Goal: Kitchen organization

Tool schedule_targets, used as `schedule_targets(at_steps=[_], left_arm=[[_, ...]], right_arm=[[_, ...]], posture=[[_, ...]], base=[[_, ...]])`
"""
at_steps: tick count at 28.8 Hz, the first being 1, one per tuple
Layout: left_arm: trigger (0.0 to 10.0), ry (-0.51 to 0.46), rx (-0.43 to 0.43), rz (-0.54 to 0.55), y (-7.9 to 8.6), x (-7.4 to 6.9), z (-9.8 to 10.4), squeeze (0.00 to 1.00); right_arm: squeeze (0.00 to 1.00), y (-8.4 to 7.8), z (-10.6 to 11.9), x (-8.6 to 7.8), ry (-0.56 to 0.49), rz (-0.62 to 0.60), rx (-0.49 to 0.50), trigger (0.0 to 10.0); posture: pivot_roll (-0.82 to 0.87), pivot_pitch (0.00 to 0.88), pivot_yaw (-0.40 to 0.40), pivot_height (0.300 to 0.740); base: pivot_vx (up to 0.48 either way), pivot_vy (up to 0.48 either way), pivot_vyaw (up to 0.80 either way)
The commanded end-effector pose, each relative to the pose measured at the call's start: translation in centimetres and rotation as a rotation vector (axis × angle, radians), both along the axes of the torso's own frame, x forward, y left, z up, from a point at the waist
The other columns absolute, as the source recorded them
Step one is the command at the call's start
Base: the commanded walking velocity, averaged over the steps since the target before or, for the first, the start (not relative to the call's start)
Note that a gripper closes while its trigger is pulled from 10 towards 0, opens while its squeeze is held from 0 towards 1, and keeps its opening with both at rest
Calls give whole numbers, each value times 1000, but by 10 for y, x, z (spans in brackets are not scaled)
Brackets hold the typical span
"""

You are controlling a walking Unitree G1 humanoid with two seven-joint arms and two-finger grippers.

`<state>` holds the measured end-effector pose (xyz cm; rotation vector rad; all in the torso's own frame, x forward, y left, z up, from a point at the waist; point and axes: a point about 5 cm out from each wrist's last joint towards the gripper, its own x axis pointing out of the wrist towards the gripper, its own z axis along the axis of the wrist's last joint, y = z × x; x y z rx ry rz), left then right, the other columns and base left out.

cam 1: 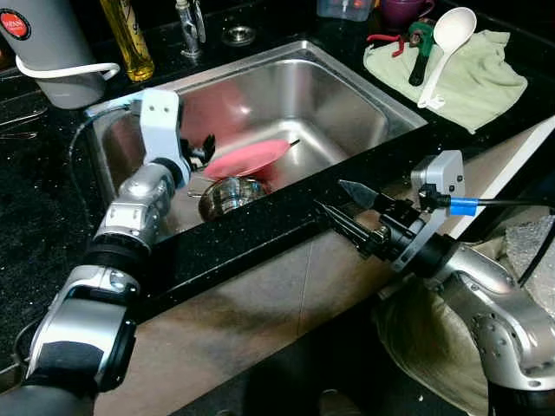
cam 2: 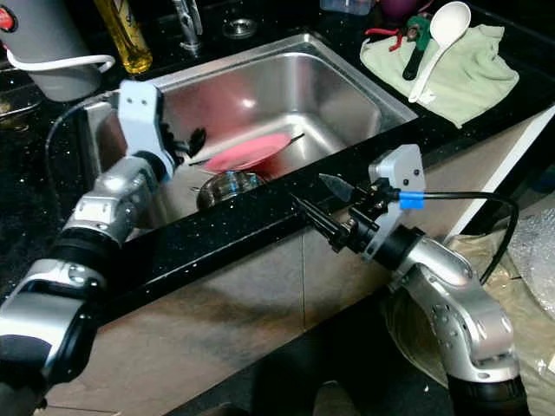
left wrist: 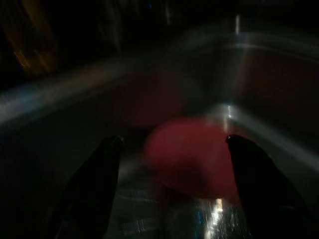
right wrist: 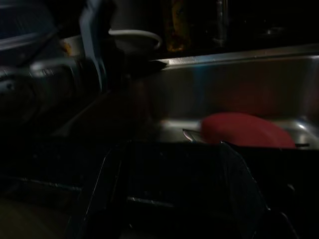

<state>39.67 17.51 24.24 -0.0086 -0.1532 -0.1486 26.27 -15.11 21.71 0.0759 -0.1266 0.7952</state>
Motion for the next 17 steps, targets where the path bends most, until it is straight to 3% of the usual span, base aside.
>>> schedule_targets(at_steps=[1,3,6,10,14,17], left_arm=[[10000,-47,-16,33,11,-7,10,0],[10000,-70,-37,41,13,-12,13,0],[10000,-108,-106,57,12,-30,11,0],[10000,-112,-107,5,-3,-51,-3,0],[10000,-136,-104,-42,-23,-76,-9,0],[10000,-147,-100,-43,-25,-80,-8,0]], right_arm=[[0,4,-2,1,11,23,18,10000],[0,7,-4,2,11,27,29,10000],[0,15,-10,7,20,28,67,10000],[0,21,-20,14,34,18,106,10000],[0,24,-30,25,49,-2,165,10000],[0,25,-30,28,52,-2,184,10000]], posture=[[-124,134,52,740],[-112,125,50,740],[-89,102,44,740],[-60,79,37,740],[-31,54,28,740],[-22,45,27,740]], base=[[0,0,0],[0,0,0],[0,0,0],[0,0,0],[0,0,773],[0,0,775]])
